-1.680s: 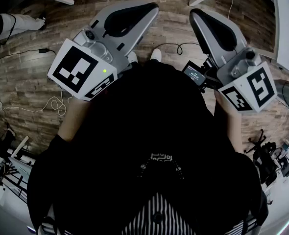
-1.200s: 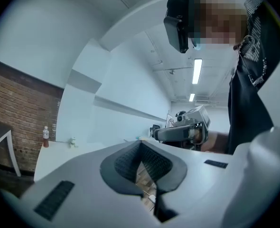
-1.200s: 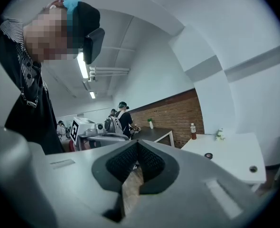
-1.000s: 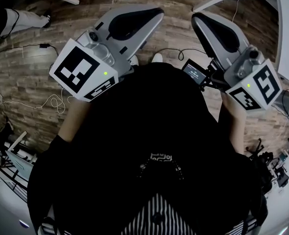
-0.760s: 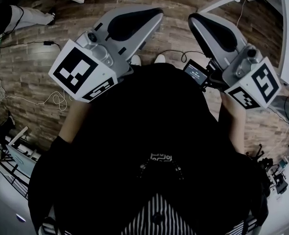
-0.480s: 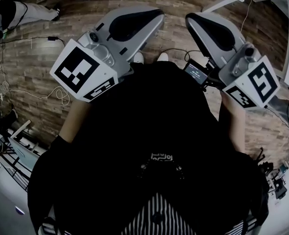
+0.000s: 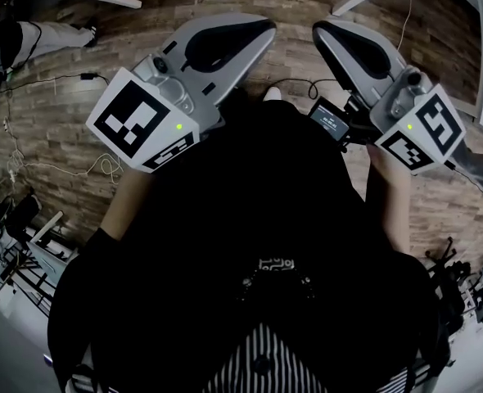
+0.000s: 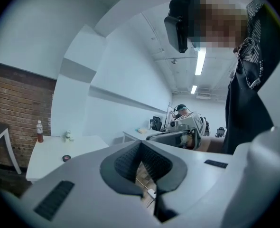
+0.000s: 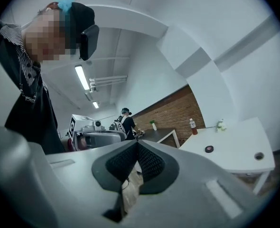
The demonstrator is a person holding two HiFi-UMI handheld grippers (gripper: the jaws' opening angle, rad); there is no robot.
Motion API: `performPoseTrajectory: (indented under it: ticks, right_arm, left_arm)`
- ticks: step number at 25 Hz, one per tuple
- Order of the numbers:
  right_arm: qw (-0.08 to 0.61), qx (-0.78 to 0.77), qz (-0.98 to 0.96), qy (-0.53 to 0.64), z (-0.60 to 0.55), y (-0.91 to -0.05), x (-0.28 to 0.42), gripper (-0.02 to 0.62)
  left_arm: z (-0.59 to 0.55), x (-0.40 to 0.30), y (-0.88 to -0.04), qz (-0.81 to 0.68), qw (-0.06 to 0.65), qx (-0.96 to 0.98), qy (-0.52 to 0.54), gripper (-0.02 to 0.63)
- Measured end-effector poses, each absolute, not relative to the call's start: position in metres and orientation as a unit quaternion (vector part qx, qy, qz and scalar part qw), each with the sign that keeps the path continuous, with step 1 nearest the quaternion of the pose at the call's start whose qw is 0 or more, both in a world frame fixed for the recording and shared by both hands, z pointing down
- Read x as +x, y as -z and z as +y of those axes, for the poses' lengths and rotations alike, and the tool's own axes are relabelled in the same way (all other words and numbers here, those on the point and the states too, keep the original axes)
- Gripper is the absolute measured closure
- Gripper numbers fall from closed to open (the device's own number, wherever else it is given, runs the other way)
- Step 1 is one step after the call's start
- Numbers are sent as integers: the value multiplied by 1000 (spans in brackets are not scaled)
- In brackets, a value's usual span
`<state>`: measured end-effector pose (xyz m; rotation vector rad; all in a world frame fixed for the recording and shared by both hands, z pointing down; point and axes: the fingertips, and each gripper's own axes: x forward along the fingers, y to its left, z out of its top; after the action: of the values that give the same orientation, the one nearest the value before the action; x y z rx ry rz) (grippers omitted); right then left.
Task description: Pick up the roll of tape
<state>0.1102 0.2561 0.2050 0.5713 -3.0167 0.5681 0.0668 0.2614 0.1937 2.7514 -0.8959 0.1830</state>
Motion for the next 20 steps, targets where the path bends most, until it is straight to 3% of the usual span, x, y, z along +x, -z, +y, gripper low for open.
performPoseTrajectory:
  ticks: [20]
  right_arm:
    - [22, 367, -919, -145, 204, -170, 140, 592]
  left_arm:
    - [179, 97, -162, -152, 68, 985, -44, 601]
